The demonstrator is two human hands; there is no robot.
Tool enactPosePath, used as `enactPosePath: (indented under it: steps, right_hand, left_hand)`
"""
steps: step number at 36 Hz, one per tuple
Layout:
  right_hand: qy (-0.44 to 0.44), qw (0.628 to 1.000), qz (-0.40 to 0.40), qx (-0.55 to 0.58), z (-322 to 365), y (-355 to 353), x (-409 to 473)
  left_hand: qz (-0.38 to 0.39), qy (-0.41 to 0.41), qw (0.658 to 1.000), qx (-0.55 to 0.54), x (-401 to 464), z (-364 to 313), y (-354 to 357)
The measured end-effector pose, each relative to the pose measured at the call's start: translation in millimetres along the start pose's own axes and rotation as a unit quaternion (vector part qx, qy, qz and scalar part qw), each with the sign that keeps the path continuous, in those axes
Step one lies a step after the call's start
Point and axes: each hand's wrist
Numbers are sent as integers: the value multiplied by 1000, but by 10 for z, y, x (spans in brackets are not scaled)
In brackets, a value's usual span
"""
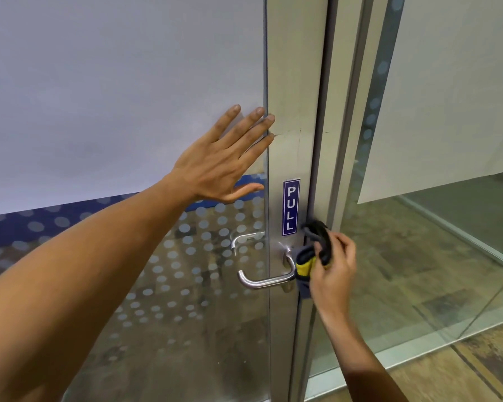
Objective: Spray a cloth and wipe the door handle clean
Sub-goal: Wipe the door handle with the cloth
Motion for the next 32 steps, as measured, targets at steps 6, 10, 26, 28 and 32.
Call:
enactPosePath:
  steps: [6, 10, 26, 28, 32]
  right_hand:
    - [-143, 960, 110, -213, -32, 300, -70]
    - [-136, 949, 138, -250, -31, 396, -160]
    - [-274, 708, 546, -356, 397, 254, 384]
    - [-165, 746, 602, -232, 438, 111, 566]
    - [1, 819, 573, 44, 380, -285, 689]
  left_hand:
    - [-1, 1, 1000, 0, 1, 2, 14]
    - [2, 1, 1000, -2, 3, 3, 8]
    - [11, -2, 1000, 4, 16, -7, -54]
    - [12, -2, 1000, 5, 16, -8, -49]
    - [1, -2, 1000, 5, 13, -8, -32]
Point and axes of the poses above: each hand's wrist, its own x-axis towards the middle knuckle, its own y-axis out of the palm, z = x × y, and after that the axes turned 4 degrees about -z, right-handed
